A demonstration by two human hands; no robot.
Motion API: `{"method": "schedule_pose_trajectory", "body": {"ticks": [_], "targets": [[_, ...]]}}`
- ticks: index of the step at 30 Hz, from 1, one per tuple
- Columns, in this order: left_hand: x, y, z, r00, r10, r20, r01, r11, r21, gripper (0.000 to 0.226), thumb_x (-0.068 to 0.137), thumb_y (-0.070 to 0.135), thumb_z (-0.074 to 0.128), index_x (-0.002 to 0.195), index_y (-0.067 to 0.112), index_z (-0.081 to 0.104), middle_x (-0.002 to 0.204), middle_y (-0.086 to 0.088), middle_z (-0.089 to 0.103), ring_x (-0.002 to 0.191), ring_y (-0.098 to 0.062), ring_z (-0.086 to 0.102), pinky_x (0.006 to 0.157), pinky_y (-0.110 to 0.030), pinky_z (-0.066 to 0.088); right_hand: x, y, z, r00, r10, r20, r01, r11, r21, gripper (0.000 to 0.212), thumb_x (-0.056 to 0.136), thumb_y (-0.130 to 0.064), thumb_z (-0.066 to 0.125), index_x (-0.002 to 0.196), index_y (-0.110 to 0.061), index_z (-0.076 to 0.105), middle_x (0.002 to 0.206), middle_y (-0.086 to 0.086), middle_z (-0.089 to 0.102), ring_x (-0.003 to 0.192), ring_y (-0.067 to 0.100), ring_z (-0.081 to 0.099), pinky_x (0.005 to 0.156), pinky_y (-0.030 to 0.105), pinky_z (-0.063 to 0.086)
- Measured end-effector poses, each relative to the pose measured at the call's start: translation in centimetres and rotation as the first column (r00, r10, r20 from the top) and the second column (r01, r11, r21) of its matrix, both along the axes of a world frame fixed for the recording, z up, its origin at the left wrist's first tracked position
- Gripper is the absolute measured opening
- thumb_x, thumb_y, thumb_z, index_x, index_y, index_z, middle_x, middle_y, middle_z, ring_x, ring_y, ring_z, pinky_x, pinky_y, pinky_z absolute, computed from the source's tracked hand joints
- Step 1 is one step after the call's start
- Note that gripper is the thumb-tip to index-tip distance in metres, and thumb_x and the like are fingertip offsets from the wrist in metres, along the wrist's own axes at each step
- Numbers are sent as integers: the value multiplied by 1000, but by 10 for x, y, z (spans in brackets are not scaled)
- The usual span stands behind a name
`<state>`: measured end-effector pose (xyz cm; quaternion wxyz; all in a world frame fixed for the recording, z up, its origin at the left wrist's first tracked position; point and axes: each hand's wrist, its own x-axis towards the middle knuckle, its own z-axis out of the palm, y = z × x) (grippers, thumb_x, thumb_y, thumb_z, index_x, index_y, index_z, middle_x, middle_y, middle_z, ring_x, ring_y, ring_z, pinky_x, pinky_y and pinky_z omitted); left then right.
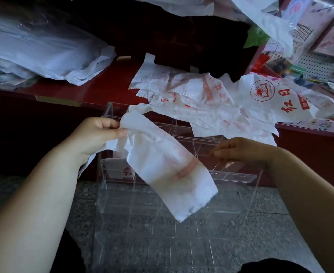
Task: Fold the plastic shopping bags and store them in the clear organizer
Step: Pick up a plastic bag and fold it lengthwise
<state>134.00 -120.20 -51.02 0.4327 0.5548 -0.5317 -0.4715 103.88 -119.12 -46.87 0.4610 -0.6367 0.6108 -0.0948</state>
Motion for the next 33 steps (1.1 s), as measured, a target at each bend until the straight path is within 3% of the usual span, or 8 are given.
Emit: {"method": "schedule_pose_trajectory", "body": {"ticks": [5, 10, 14, 18, 21, 24, 28, 33], "targets": [[-6, 1, -4, 996, -87, 3, 87, 996, 12, 19, 83, 1, 58, 75, 17, 65, 56, 13, 67, 52, 4, 61, 54, -8, 49, 30, -2, -26, 998, -66, 0, 65, 979, -195, 24, 88, -14, 59, 110, -6, 62, 74, -3, 60, 63, 8, 55, 56, 10, 45], [-4, 1, -5, 982, -186, 39, 186, 982, 22, 17, 82, -2, 58, 86, 12, 67, 70, 13, 71, 68, 3, 65, 73, -13, 51, 64, -11, -42, 995, -92, -31, 76, 940, -331, 28, 89, -20, 58, 115, -11, 60, 94, 3, 65, 79, 12, 58, 62, 8, 43], [3, -2, -10, 967, -201, 156, 194, 979, 63, 25, 82, -2, 61, 106, 1, 64, 101, -5, 67, 95, -12, 60, 93, -25, 41, 76, -20, -53, 979, 14, -205, -68, 964, -259, 36, 86, -22, 61, 120, -10, 57, 111, 6, 61, 100, 20, 58, 88, 30, 45], [10, 0, -8, 940, -319, 124, 311, 947, 82, 32, 81, -2, 62, 77, 29, 72, 76, 15, 71, 73, 5, 66, 76, -15, 50, 74, -18, -52, 999, -3, -38, -6, 970, -244, 13, 83, -1, 61, 95, 1, 65, 66, 2, 59, 46, -5, 53, 54, 11, 43], [12, 5, -3, 889, -451, 80, 439, 889, 133, 23, 49, 37, 86, 69, 38, 74, 83, 14, 73, 79, 1, 67, 66, -9, 50, 65, -15, -44, 998, -49, 39, 57, 968, -246, 10, 83, -4, 62, 74, -7, 64, 61, 1, 58, 41, -5, 49, 52, 9, 40], [3, 4, -7, 896, -439, 61, 428, 893, 142, 79, 13, 73, 76, 72, 22, 75, 86, 6, 74, 80, -3, 68, 73, -13, 52, 60, -14, -37, 998, -11, 58, 25, 970, -241, 20, 82, -5, 63, 66, -16, 61, 64, 1, 60, 47, -2, 51, 59, 14, 43], [-13, 6, -10, 942, -334, 20, 329, 936, 125, 46, 61, 55, 71, 72, 10, 72, 76, 0, 73, 79, -14, 67, 78, -22, 49, 59, -13, -29, 997, 30, 67, -15, 976, -219, 21, 84, -4, 61, 67, -16, 60, 64, -1, 62, 49, 0, 56, 63, 17, 48], [-20, 6, -7, 981, -186, -54, 189, 980, 61, 25, 89, 13, 52, 66, 9, 60, 49, 7, 65, 47, 1, 61, 48, -9, 47, 56, -12, -20, 994, 107, 8, -104, 978, -182, 15, 87, -14, 59, 72, -16, 60, 74, 0, 64, 63, 2, 59, 68, 15, 46]]}}
